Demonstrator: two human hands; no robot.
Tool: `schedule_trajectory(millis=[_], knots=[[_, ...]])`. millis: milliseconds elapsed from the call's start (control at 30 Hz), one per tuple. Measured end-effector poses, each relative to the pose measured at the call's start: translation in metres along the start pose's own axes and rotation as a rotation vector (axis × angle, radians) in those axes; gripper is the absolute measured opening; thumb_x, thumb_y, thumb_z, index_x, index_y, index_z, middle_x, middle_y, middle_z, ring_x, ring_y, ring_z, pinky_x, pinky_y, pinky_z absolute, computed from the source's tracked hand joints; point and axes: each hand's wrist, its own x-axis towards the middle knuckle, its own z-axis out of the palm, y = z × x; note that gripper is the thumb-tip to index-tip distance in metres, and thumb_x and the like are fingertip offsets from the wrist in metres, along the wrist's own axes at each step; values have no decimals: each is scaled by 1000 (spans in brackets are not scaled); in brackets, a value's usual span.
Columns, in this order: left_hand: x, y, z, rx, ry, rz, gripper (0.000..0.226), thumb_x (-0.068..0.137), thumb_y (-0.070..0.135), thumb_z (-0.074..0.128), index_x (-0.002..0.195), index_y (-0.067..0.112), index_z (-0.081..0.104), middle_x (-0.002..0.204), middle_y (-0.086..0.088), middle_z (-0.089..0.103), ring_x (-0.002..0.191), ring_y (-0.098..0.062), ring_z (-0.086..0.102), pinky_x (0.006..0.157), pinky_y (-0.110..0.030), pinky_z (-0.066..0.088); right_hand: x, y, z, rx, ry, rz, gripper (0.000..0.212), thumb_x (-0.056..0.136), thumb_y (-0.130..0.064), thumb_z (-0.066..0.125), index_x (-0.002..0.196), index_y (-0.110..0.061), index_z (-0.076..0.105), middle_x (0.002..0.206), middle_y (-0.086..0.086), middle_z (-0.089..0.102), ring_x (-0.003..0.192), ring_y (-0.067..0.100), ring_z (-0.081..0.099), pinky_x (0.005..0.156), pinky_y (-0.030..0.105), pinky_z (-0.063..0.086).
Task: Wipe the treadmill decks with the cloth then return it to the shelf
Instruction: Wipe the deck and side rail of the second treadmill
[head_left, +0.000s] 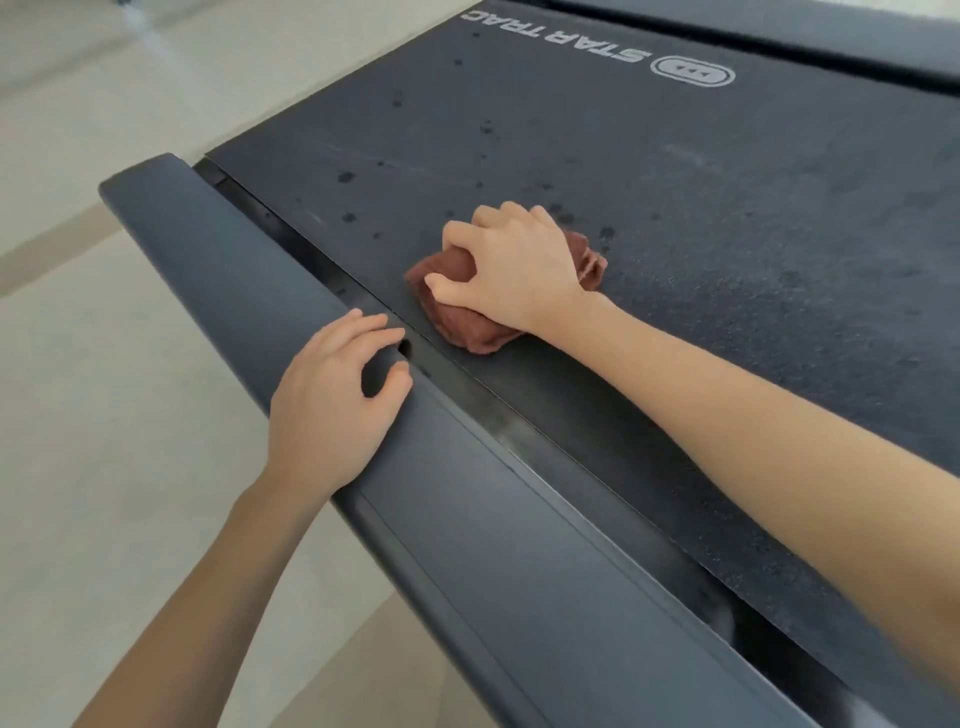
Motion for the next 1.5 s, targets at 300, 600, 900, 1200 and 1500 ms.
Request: schedule_trajectory(millis=[300, 600, 900, 1200, 1500], knots=[[-1, 3, -1, 99, -110, 65, 37, 93, 28, 48, 129, 21, 55, 141, 6, 46, 138, -12, 28, 112, -35, 23, -176, 35, -93, 0, -43, -60, 37, 80, -55, 50, 80, -22, 65, 76, -1, 56, 69, 23, 51, 63, 37, 40], [-1, 7, -2, 153, -157, 96, 49, 94, 28, 45, 142, 25, 36, 148, 7, 36, 140, -11, 23, 115, -31, 12, -119, 39, -67, -31, 14, 17, 42, 79, -58, 45, 75, -20, 63, 69, 1, 56, 68, 26, 54, 63, 34, 39], [5, -3, -3, 128, -208, 178, 58, 88, 48, 29, 143, 32, 30, 152, 12, 25, 141, -5, 13, 115, -26, 3, 38, 39, 0, -63, -35, 124, 44, 86, -60, 45, 104, -24, 61, 107, 5, 62, 104, 28, 53, 87, 37, 35], [62, -32, -5, 82, -351, 461, 62, 86, 56, 26, 142, 32, 32, 152, 17, 21, 140, 5, 6, 110, -11, 1, -101, 66, -74, 7, -113, -77, 39, 82, -55, 49, 85, -20, 67, 80, -1, 58, 69, 21, 50, 65, 36, 40], [63, -27, 0, 52, -398, 500, 63, 88, 58, 25, 141, 26, 38, 152, 7, 26, 142, -8, 16, 112, -29, 13, -103, 73, -80, 6, -106, -35, 33, 79, -52, 54, 76, -21, 65, 75, -3, 59, 64, 20, 51, 60, 35, 41]])
